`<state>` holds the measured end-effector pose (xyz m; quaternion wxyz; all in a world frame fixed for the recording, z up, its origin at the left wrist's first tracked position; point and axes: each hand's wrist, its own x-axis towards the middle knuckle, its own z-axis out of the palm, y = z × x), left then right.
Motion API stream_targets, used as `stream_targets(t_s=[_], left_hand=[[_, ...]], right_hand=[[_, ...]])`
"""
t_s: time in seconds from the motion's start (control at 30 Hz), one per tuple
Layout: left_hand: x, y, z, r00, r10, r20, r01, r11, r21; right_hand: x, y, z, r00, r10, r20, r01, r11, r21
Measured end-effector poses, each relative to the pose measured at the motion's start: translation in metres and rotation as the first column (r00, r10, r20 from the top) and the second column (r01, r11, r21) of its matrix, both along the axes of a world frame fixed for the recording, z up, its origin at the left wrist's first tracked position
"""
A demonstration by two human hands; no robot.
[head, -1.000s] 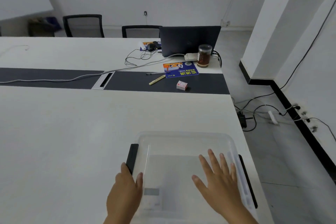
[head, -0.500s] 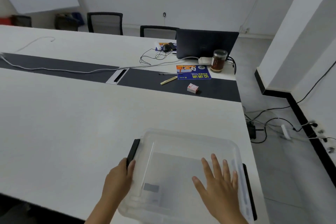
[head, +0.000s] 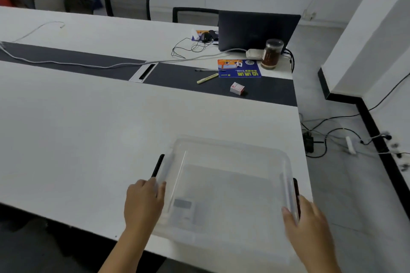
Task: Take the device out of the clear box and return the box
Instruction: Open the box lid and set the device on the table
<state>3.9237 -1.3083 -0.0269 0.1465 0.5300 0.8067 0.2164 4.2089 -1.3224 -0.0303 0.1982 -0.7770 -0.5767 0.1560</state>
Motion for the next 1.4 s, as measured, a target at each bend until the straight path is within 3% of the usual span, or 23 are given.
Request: stream_targets(t_s=[0.07, 0.37, 0.6, 0.73, 0.87, 1.1, 1.2, 1.4], left_hand=[[0.000, 0.000, 0.000, 0.999, 0.051, 0.014, -0.051, 0.999, -0.009], [-0.004, -0.002, 0.005, 0.997, 0.066, 0.032, -0.068, 0.993, 0.096], [-0.068, 0.009, 0.030, 0.947, 0.250, 0.202, -0.289, 0.936, 0.199], [-0.138, 0.005, 0.021, 0.898, 0.405, 0.173, -0.426, 0.899, 0.104], [-0.215, -0.006, 0.000, 0.780, 0.608, 0.145, -0.615, 0.789, 0.001], [-0.278, 0.003, -0.065, 0.664, 0.734, 0.146, -0.708, 0.679, -0.195], [-0.280, 0.006, -0.086, 0.672, 0.728, 0.136, -0.684, 0.680, -0.264], [-0.267, 0.001, -0.107, 0.787, 0.617, 0.012, -0.589, 0.756, -0.285]], right_hand=[[0.001, 0.001, -0.003, 0.994, -0.009, -0.107, -0.006, 0.990, -0.140], [-0.009, 0.006, -0.013, 0.992, -0.069, -0.101, 0.088, 0.978, 0.190], [-0.081, 0.062, 0.040, 0.989, 0.064, -0.135, -0.012, 0.933, 0.359], [-0.178, 0.102, 0.041, 0.952, 0.256, -0.166, -0.205, 0.940, 0.273], [-0.286, 0.130, 0.026, 0.904, 0.417, -0.091, -0.406, 0.907, 0.114], [-0.397, 0.163, -0.045, 0.915, 0.391, 0.100, -0.361, 0.903, -0.231], [-0.412, 0.157, -0.072, 0.920, 0.366, 0.143, -0.308, 0.897, -0.318], [-0.415, 0.147, -0.103, 0.897, 0.423, 0.126, -0.354, 0.860, -0.368]])
